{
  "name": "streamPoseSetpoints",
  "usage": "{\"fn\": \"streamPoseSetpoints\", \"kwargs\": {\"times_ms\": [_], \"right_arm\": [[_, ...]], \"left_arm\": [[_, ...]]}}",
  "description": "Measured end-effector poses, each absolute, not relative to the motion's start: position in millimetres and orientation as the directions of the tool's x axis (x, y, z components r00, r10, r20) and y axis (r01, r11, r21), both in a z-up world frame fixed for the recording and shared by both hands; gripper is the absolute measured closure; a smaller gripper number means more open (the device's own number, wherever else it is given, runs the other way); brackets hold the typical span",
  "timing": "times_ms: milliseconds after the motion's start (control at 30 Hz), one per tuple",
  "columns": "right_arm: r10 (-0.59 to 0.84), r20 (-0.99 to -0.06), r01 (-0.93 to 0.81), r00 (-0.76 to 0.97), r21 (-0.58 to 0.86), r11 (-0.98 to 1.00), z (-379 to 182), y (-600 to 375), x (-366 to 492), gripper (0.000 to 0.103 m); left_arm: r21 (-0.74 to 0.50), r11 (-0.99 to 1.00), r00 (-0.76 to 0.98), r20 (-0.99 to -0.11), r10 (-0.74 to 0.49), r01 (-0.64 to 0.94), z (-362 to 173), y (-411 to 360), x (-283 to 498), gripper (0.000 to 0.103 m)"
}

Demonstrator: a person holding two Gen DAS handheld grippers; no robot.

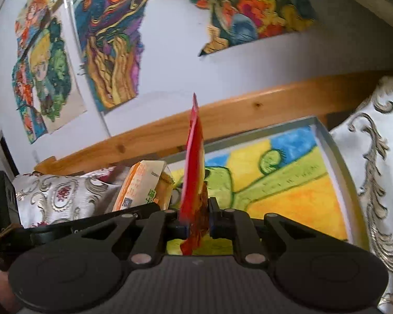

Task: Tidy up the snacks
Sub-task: 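Carry red packet with right tool while left tool carries bread into tray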

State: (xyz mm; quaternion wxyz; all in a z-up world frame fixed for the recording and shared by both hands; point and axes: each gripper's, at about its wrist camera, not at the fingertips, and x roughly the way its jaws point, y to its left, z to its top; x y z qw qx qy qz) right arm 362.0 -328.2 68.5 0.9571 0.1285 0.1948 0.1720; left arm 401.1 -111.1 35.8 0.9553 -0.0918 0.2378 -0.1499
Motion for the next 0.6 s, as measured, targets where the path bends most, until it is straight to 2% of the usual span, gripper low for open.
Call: {"fn": "streamPoseSetpoints", "kwargs": {"times_ms": [133, 267, 367, 600], "right_arm": [[0.353, -0.352, -0.250, 0.867, 0.305, 0.919, 60, -337, 361, 0.085], [0.290, -0.364, -0.205, 0.885, 0.255, 0.945, 58, -339, 357, 0.071], [0.246, -0.370, -0.174, 0.896, 0.218, 0.960, 59, -342, 355, 0.044], [0.161, -0.341, -0.134, 0.926, 0.103, 0.986, 69, -343, 340, 0.018]], "left_arm": [[-0.239, 0.939, 0.829, -0.450, -0.332, 0.246, 28, -121, 399, 0.052], [-0.215, 0.943, 0.818, -0.472, -0.328, 0.254, 25, -130, 396, 0.052], [-0.197, 0.946, 0.817, -0.478, -0.321, 0.256, 26, -134, 394, 0.051], [-0.197, 0.952, 0.833, -0.464, -0.302, 0.235, 36, -133, 382, 0.033]]}}
